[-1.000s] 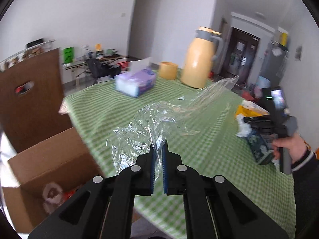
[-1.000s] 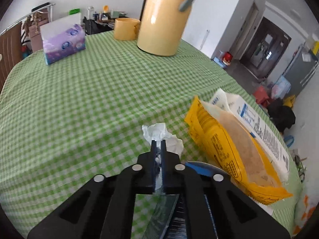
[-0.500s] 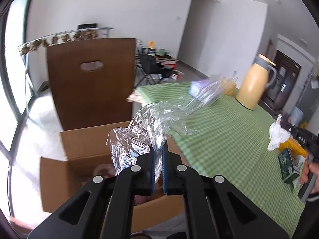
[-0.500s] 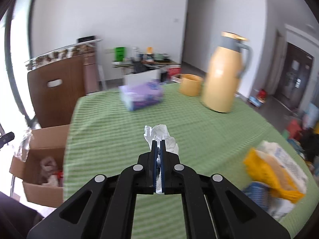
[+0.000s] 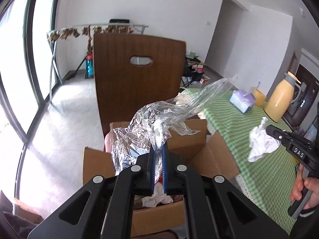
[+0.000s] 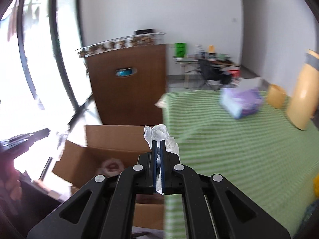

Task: Collect trash
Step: 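Carry plastic bag and tissue into the cardboard box and open both tools, then move both open tools back over the trash on the table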

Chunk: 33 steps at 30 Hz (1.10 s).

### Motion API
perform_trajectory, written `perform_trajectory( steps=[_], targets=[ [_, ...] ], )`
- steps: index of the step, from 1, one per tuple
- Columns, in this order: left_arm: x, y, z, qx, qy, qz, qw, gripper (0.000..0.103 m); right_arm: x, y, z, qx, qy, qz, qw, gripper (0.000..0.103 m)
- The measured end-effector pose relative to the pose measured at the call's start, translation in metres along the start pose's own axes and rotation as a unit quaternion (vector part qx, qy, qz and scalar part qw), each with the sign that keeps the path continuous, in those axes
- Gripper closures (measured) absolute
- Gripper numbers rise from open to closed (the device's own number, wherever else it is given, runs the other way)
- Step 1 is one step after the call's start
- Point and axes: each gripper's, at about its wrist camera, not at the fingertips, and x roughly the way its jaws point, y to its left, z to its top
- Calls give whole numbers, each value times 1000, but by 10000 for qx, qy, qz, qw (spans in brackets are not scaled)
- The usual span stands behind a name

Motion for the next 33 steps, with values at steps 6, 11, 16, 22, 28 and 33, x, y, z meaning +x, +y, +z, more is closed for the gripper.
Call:
perform_trajectory(
  steps=[6,11,16,22,28,33],
  targets=[
    [24,22,-9,-219,258,120,9994,100,45,33,-2,-98,480,497,9976,100],
    [65,37,-23,-509,851,-32,9951,100,74,42,-10,-133,808,588,9949,100],
    [113,41,-41,-807,1339,-32,9877,99,113,45,-10,11,899,480,9948,80],
    [132,26,-48,-664,1573,-388,9845,91,124,41,-5,156,834,281,9960,34],
    [138,23,-48,-754,1597,-198,9841,27,109,34,-8,59,783,79,9969,34],
    [124,33,-35,-925,1197,-108,9884,16,102,25,-17,53,869,-61,9962,34]
  ],
)
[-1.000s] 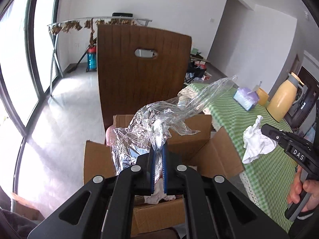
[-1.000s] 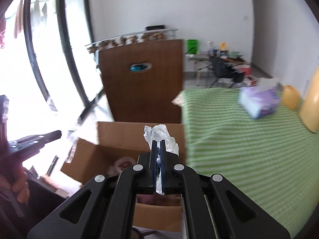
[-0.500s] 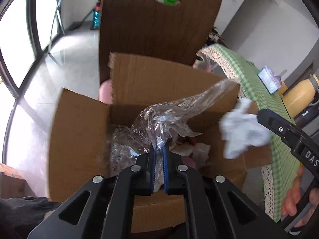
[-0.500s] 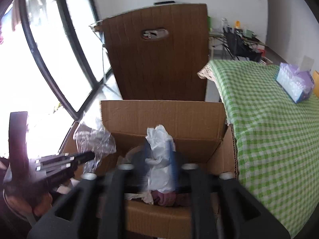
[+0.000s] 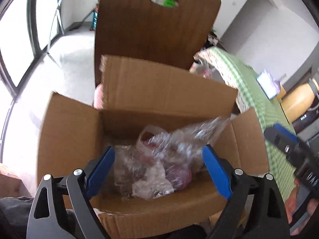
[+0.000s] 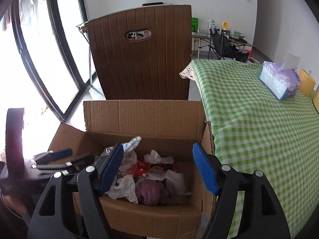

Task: Collect trash
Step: 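Move both open tools back over the trash on the table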

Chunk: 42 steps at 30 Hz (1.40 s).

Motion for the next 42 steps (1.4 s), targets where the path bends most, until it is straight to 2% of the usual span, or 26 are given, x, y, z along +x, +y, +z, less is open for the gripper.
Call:
perform_trajectory(
  steps=[6,12,15,16,19,23,26,29,31,33,35,40,42],
  targets=[
    [-31,-11,8,243,-492,207,9983,12,-13,-6,-6,59,-4,-63,10000,34],
    [-72,-30,7,593,-1009,310,9926,10,-41,-17,-12,177,-251,-122,9995,31],
    [-91,-47,2,821,-1494,711,9828,8,-66,-36,-19,378,-468,-313,9977,30],
    [-97,-56,-2,1009,-1691,806,9771,8,-76,-44,-23,466,-539,-396,9967,30],
    [-110,-79,-11,1349,-2031,824,9663,8,-111,-70,-41,649,-781,-832,9913,30],
    [-119,-115,-26,1510,-2313,367,9604,8,-167,-104,-76,886,-1097,-1501,9786,25],
    [-116,-154,-42,1731,-2328,-97,9569,8,-218,-138,-118,1252,-1258,-2077,9620,25],
    [-108,-199,-64,2059,-2188,-575,9521,8,-270,-176,-169,1810,-1349,-2603,9388,25],
    [-103,-230,-80,2305,-2058,-891,9469,8,-305,-202,-207,2248,-1324,-3008,9173,25],
    [-100,-261,-97,2598,-1916,-1185,9390,8,-333,-222,-241,2589,-1283,-3303,8986,25],
    [-97,-298,-118,2946,-1780,-1430,9279,8,-350,-236,-268,2784,-1162,-3525,8859,25],
    [-89,-367,-165,3433,-1291,-1975,9091,8,-385,-252,-327,3241,-1112,-3549,8699,25],
    [-87,-397,-183,3643,-1016,-2261,8977,8,-394,-256,-342,3386,-1142,-3621,8609,25]
  ],
)
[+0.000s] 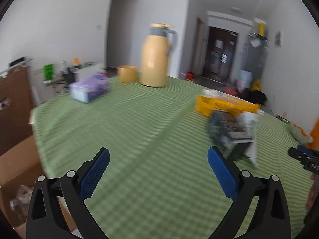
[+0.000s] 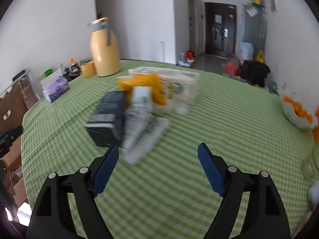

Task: Collect trash
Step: 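Move both open tools back over the trash on the table, then grasp the dark blue box with the left tool while the right tool grasps the white paper packet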

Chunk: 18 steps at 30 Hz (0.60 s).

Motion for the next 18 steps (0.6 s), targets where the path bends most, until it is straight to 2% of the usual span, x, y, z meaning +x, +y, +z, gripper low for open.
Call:
perform_trajectory(
  steps=[2,6,8,11,12,15,17,18],
  targets=[
    [20,-36,5,125,185,-432,9988,8,-7,-16,-4,182,-39,-53,9998,25],
    [70,-93,18,-57,547,-755,9956,7,-21,-30,-9,351,-117,-102,9993,25],
    [86,-112,19,-18,613,-739,9954,7,-25,-32,-11,355,-119,-126,9992,25],
    [112,-143,10,377,737,-647,9945,7,-32,-41,-14,390,-93,-139,9991,25],
    [120,-152,3,614,787,-477,9939,7,-34,-42,-14,385,-71,-135,9991,25],
    [132,-155,-6,774,949,-414,9916,9,-39,-45,-17,317,-58,-95,9994,25],
    [131,-147,-5,521,899,-434,9936,19,-37,-43,-16,304,-35,-53,9995,25],
    [128,-141,-4,396,845,-520,9943,42,-34,-41,-15,312,2,-17,9995,25]
  ],
)
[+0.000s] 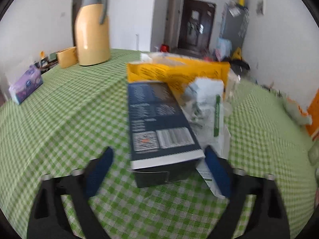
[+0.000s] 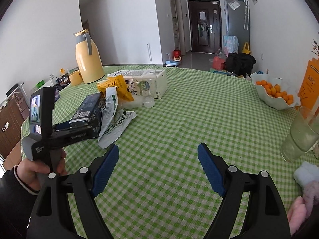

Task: Collect trash
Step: 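Grasp the dark blue box with the left tool while the right tool grasps the white paper packet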

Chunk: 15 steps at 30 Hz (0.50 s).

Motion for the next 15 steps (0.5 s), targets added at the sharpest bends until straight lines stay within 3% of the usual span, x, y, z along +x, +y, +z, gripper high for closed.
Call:
perform_trajectory(
  steps=[3,8,14,15],
  targets=[
    [-9,15,1,-102,98,-9,9999,42,14,11,2,-40,131,225,9997,25],
    [-65,48,4,-30,0,-111,9999,43,64,50,8,-201,595,766,9951,25],
    [-142,98,3,-154,-524,-70,9985,45,139,119,19,-925,1257,678,9854,26],
    [-153,109,1,-214,-588,-11,9980,45,146,128,19,-1101,1283,563,9840,35]
  ],
)
